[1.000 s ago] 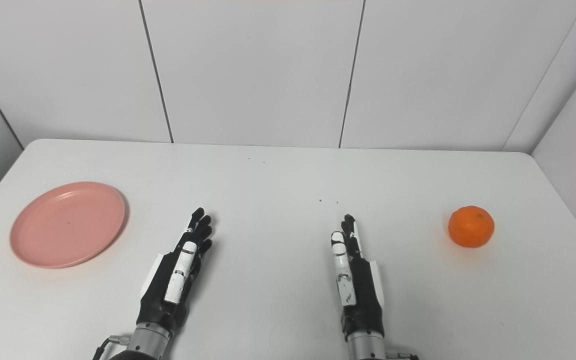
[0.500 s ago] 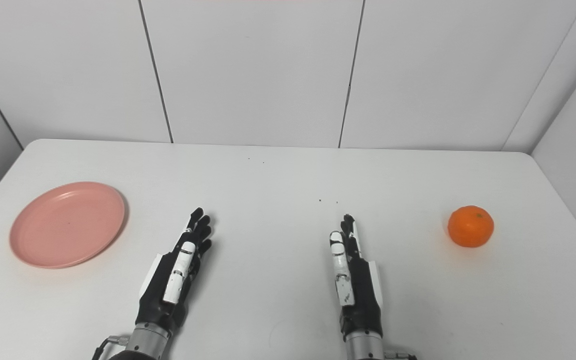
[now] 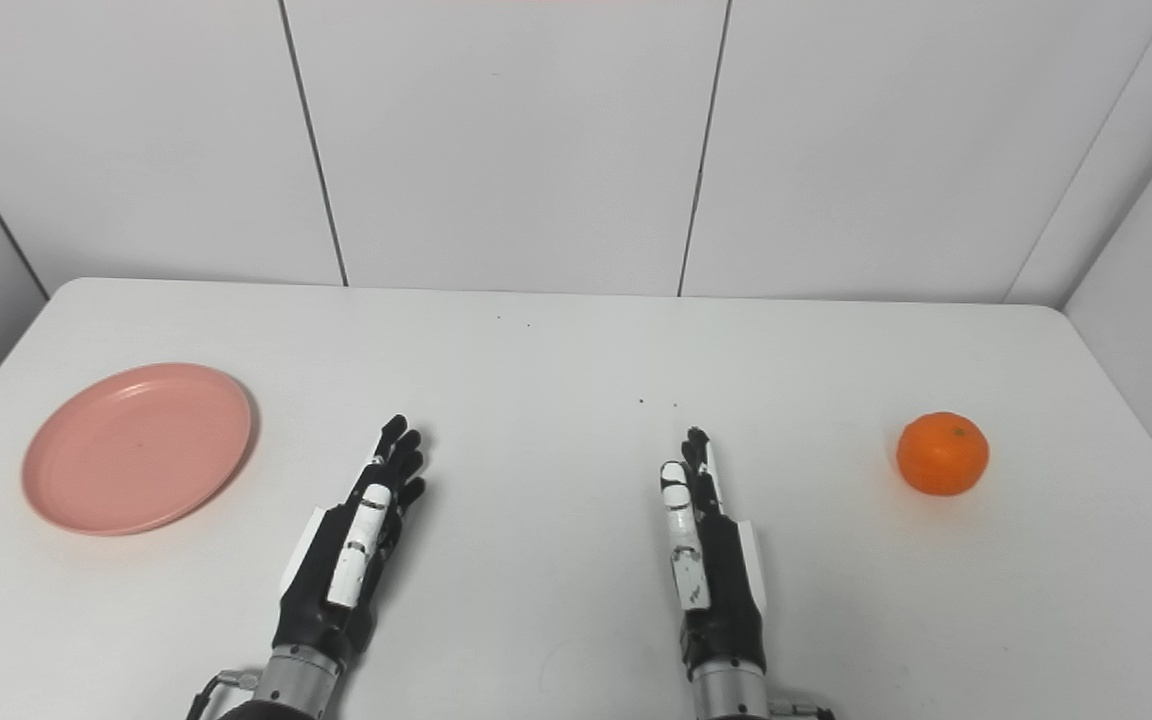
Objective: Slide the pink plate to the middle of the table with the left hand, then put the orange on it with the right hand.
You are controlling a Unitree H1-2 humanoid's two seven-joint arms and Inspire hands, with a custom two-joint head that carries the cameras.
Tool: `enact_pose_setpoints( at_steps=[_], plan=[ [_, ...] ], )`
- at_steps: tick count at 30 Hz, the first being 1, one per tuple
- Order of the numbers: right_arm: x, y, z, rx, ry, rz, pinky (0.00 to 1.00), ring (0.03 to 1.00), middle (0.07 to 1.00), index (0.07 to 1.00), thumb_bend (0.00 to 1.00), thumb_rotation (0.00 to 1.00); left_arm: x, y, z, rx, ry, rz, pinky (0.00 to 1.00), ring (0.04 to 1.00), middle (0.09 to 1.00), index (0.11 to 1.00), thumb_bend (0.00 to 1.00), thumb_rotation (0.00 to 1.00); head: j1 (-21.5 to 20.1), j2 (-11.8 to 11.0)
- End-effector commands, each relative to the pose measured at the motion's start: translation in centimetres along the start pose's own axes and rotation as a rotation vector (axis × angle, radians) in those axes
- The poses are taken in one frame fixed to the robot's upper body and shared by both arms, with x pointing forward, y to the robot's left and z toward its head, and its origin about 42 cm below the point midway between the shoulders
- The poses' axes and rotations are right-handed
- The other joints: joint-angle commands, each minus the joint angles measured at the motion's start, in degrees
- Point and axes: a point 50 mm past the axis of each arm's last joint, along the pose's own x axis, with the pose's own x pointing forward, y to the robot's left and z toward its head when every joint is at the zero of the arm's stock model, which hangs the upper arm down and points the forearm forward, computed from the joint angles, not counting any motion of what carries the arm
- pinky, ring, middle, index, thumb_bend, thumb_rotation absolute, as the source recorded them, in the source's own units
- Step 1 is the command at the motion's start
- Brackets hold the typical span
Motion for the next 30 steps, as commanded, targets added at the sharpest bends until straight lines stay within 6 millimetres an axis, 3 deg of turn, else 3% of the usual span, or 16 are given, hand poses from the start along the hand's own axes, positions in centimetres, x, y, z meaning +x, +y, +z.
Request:
enact_pose_setpoints(
  at_steps=[1, 12, 21, 30],
  plan=[
    [0.4, -0.3, 0.9, 0.015, -0.076, 0.027, 1.00, 1.000, 1.000, 1.000, 0.23, 1.00, 0.8, -1.1, 0.5, 0.005, -0.037, -0.007, 1.00, 1.000, 1.000, 1.000, 0.40, 1.00, 2.06, -0.58],
    [0.7, -2.8, 0.2, -0.014, -0.095, 0.051, 1.00, 1.000, 1.000, 1.000, 0.21, 1.00, 1.7, -3.6, -0.6, 0.011, -0.001, 0.023, 0.97, 1.000, 1.000, 1.000, 0.34, 1.00, 9.68, -3.85],
    [0.8, -3.3, 0.0, 0.004, -0.121, 0.086, 1.00, 0.992, 1.000, 1.000, 0.22, 1.00, 1.9, -4.5, -0.8, 0.012, 0.021, 0.032, 0.97, 1.000, 1.000, 0.997, 0.33, 1.00, 11.22, -4.35],
    [0.8, -3.4, 0.2, 0.012, -0.117, 0.098, 1.00, 0.984, 0.992, 0.993, 0.21, 1.00, 2.1, -4.8, -0.6, 0.006, 0.024, 0.037, 0.98, 1.000, 1.000, 0.995, 0.34, 1.00, 11.17, -3.47]
  ],
)
